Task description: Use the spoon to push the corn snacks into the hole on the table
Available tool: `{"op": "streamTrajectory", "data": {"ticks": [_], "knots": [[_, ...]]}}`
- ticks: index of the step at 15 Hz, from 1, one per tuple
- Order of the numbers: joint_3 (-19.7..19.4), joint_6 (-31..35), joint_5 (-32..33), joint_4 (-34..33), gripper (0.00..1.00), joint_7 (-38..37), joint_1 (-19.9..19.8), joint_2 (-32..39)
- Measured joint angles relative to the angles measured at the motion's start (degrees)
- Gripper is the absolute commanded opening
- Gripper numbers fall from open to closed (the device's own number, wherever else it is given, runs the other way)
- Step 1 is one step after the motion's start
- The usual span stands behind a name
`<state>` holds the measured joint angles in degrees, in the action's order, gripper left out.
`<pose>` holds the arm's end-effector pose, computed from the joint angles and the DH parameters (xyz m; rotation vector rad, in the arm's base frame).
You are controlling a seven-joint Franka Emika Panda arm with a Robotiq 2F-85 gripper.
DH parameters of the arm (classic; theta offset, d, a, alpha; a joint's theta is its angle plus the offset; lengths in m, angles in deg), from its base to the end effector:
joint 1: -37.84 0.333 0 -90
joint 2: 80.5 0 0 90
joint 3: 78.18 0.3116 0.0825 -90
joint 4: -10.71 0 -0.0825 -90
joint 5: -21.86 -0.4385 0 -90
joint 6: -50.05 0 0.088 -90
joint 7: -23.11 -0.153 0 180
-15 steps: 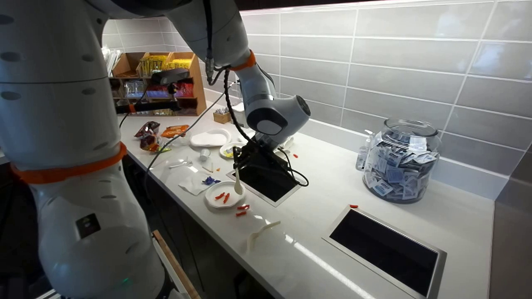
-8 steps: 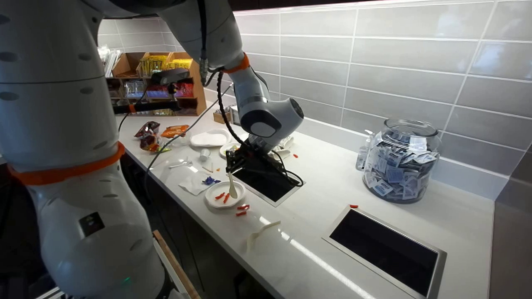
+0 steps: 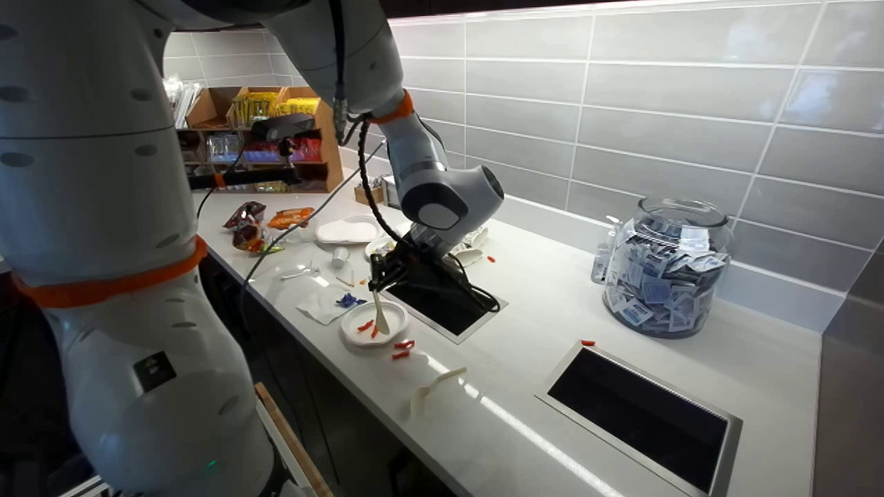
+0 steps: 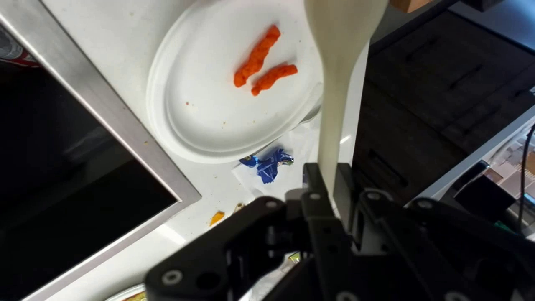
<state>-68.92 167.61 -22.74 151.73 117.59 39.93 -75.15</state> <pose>0.4268 0.1560 0.1564 -1.8994 -1.4399 -0.0479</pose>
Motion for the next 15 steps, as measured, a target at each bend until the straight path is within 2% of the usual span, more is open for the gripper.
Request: {"op": "streamTrajectory", "data": {"ticks": [10,15], "knots": [[-0.3,-0.5,1.4,0.3,0.03,3.0,0.8,0.9],[-0.5,-0.6,1.1,0.3,0.03,6.9,0.9,1.4]]}}
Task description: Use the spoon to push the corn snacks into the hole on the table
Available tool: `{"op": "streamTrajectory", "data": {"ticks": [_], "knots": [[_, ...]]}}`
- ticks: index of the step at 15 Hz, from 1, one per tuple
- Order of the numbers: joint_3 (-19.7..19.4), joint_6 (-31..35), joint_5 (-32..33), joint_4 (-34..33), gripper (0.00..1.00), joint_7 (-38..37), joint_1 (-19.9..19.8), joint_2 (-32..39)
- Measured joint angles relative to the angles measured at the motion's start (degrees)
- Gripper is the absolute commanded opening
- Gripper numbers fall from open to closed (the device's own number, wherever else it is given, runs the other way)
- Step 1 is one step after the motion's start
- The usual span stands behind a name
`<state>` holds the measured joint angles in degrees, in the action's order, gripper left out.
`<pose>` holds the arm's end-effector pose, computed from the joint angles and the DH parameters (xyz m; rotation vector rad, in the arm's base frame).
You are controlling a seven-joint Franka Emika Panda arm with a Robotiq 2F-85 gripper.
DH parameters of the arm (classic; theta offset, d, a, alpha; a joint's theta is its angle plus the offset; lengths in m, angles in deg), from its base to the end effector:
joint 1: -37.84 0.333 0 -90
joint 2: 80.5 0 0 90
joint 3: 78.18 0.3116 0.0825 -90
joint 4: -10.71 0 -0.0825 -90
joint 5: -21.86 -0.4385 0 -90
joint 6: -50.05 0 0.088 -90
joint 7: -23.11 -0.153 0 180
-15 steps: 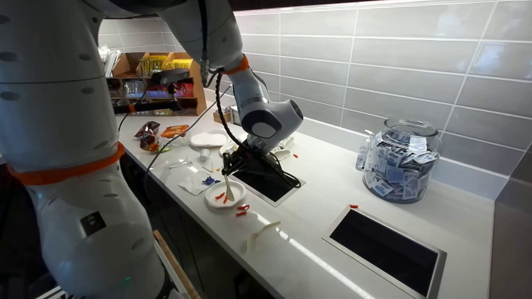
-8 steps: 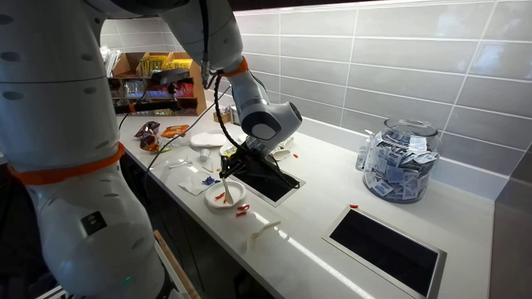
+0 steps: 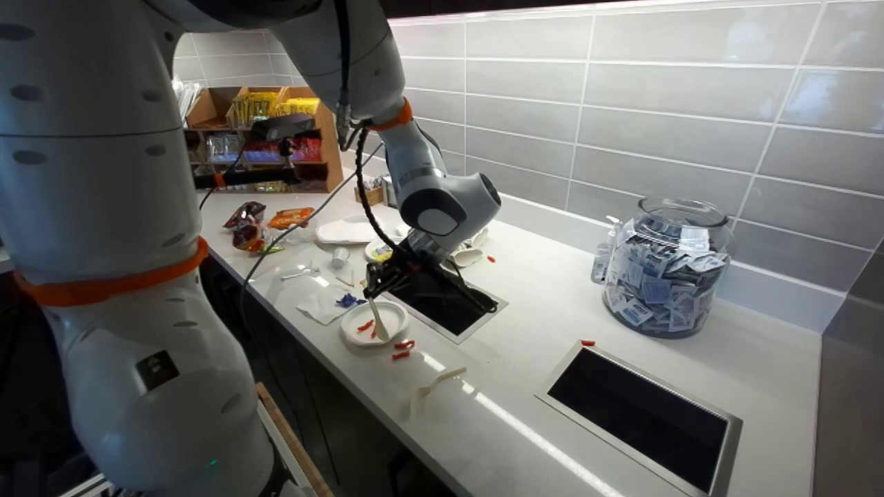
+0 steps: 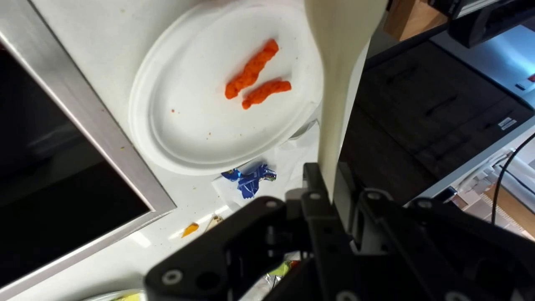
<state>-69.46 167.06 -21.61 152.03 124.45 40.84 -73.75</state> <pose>0.4165 0.1571 0.1435 -1.7898 -1.5545 -0.0528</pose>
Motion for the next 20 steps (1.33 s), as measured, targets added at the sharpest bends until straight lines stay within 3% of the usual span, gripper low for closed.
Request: {"op": "streamTrajectory", "data": {"ticks": [20], "knots": [[-1.5,0.0,-1.0,-2.5,0.03,2.9,-0.4,5.7]]}}
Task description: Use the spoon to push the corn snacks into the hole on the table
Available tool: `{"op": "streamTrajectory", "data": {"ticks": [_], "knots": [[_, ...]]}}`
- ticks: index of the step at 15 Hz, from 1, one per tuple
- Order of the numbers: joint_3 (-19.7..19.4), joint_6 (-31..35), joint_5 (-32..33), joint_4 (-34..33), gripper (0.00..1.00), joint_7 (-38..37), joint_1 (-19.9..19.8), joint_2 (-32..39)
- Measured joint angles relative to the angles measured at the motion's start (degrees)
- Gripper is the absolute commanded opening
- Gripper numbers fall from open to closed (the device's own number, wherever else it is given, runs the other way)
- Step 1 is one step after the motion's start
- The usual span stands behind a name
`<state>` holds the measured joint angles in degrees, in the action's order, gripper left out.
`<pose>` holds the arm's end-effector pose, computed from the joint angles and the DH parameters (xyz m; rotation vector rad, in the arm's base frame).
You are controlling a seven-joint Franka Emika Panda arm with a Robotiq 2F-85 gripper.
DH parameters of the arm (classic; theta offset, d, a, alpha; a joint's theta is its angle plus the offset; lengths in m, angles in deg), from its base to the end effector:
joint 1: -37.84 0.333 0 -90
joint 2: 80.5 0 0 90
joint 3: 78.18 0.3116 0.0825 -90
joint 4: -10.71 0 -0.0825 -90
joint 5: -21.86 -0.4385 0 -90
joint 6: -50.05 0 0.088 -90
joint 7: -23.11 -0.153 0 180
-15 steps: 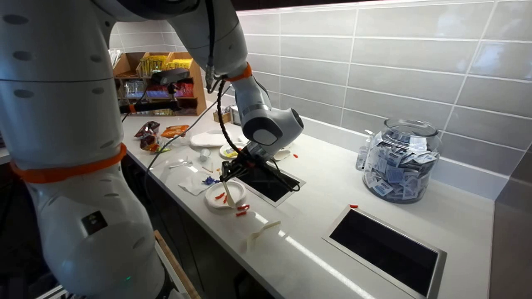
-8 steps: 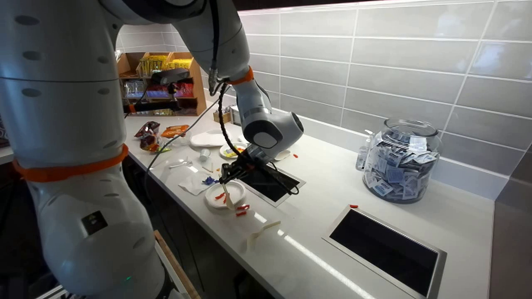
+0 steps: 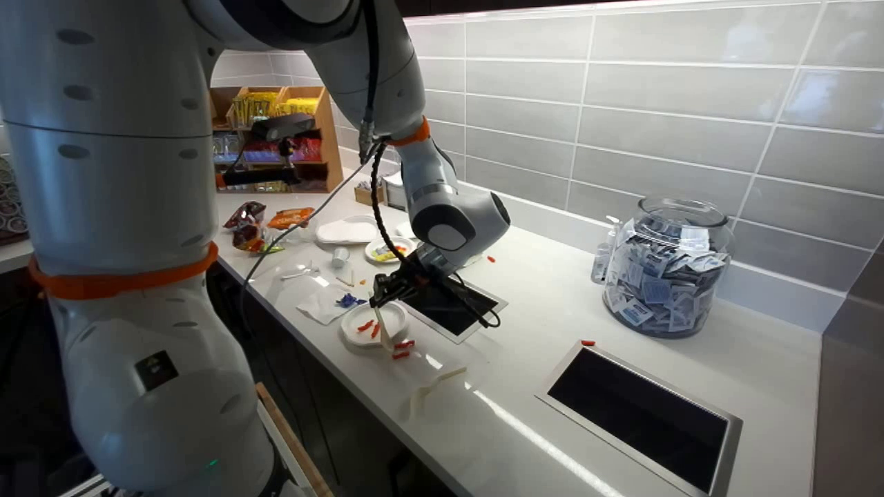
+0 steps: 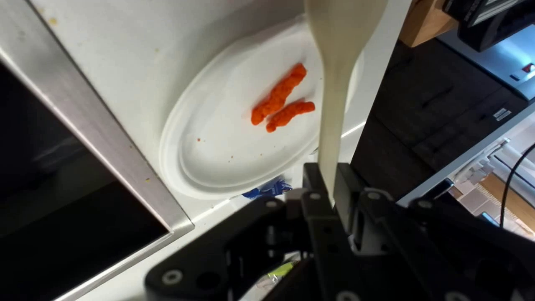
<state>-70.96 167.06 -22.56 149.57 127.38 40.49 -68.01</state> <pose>0.4228 0.1468 0.1140 -1.7688 -1.5147 -0.0529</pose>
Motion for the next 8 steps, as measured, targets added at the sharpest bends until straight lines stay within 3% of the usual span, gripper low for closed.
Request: {"op": "streamTrajectory", "data": {"ticks": [8], "knots": [[-0.2,0.0,0.0,-2.1,0.03,0.5,-0.7,1.7]]}}
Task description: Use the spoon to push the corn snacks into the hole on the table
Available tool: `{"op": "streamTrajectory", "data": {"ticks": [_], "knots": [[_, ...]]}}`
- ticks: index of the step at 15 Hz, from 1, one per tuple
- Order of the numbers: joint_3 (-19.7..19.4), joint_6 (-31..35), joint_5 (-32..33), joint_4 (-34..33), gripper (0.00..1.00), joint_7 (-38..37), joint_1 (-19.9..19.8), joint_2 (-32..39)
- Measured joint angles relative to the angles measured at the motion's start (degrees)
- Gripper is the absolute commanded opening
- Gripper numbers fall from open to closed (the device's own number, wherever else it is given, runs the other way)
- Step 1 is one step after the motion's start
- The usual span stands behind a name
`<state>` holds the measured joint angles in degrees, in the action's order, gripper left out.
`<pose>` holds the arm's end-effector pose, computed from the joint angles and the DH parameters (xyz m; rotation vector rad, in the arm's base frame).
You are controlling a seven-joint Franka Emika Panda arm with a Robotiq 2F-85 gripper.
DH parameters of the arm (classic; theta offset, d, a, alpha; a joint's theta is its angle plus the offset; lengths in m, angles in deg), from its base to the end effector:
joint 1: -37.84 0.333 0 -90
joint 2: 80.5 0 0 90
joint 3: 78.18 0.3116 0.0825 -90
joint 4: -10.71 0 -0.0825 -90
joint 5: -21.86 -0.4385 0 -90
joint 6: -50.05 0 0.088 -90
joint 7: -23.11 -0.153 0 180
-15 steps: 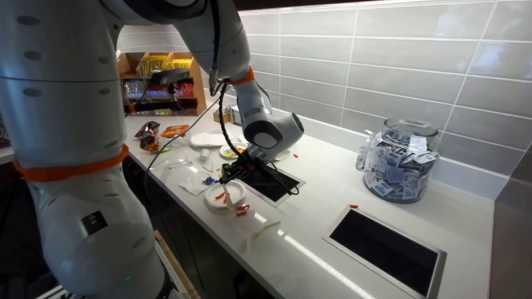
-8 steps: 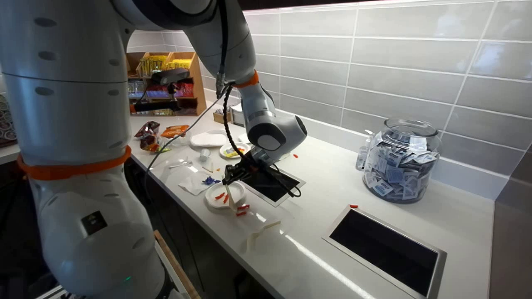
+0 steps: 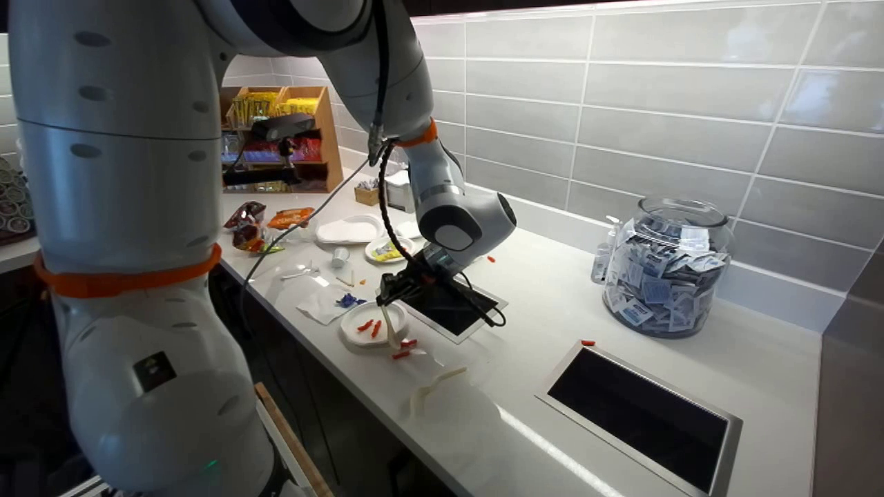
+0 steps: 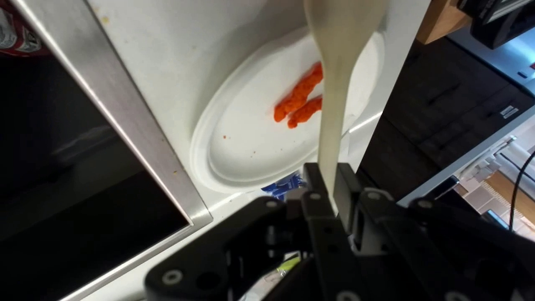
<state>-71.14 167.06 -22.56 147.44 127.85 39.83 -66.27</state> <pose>0.4369 0.1428 0.1117 -1.7729 -1.5117 -0.0735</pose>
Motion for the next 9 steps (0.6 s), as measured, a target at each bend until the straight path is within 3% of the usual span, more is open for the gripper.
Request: {"op": "streamTrajectory", "data": {"ticks": [9], "knots": [[-0.2,0.0,0.0,-2.1,0.03,0.2,-0.4,1.7]]}}
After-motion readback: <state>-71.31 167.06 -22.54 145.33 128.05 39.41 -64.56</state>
